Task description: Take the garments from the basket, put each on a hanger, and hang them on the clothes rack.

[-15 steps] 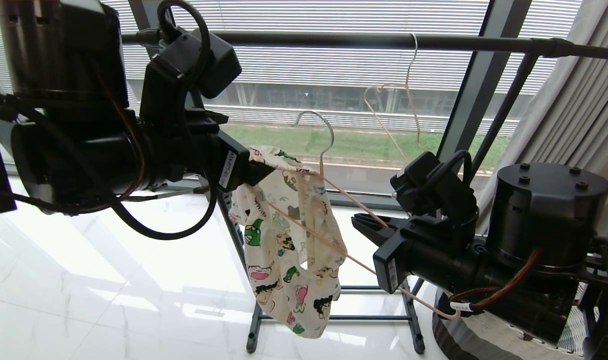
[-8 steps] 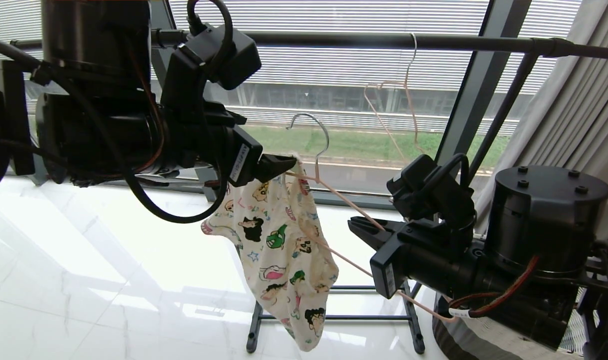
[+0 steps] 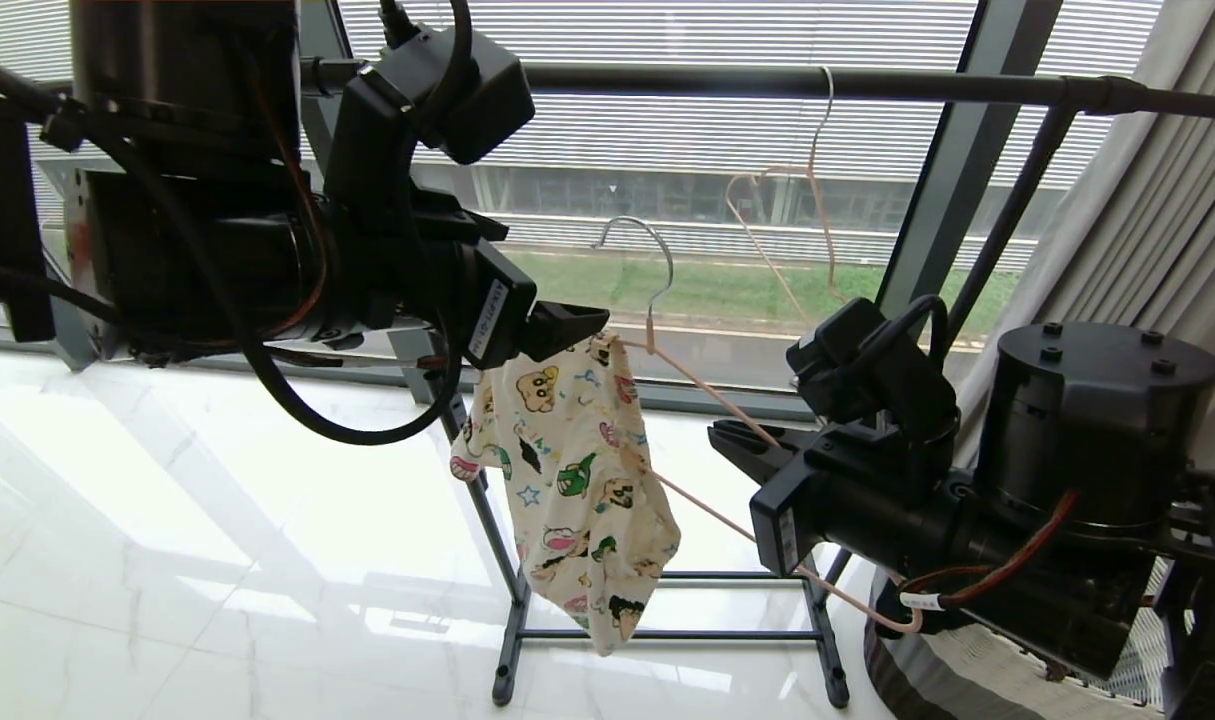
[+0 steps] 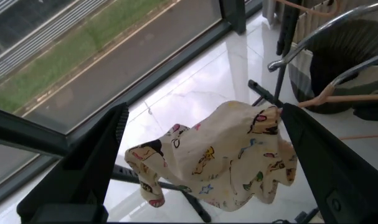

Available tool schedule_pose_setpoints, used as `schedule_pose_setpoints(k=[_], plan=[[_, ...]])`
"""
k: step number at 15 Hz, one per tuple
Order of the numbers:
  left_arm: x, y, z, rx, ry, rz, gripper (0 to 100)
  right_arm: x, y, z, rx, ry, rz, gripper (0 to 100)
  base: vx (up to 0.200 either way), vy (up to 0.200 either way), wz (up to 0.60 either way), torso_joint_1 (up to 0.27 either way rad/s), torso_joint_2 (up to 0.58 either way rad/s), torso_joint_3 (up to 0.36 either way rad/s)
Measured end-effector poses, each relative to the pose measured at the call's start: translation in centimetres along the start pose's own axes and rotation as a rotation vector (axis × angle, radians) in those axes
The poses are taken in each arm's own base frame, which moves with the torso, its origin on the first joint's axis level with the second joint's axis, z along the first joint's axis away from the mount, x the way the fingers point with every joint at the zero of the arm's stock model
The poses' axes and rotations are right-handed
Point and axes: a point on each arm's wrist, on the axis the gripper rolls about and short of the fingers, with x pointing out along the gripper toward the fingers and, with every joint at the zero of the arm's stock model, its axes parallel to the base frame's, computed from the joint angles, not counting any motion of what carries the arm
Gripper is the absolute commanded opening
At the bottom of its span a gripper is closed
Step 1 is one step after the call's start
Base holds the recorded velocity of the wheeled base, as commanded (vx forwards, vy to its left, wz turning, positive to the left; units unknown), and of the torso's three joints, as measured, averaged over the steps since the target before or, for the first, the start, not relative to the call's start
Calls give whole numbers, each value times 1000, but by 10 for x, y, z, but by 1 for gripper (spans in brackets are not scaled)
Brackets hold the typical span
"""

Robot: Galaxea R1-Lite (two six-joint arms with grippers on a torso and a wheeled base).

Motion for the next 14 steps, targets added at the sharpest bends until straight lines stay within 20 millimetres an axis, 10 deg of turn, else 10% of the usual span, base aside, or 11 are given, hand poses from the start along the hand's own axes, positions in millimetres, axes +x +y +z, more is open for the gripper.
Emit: schedule_pose_setpoints(k=[6,14], plan=[[-16,-3,-4,-1,6,-38,100,-1,-6,2,2,-8,-21,0,0,0,0,0,0,0],[-36,-26,-88,160,-190,-257,100,-40,-12,-13,-194,-1,97,0,0,0,0,0,0,0]])
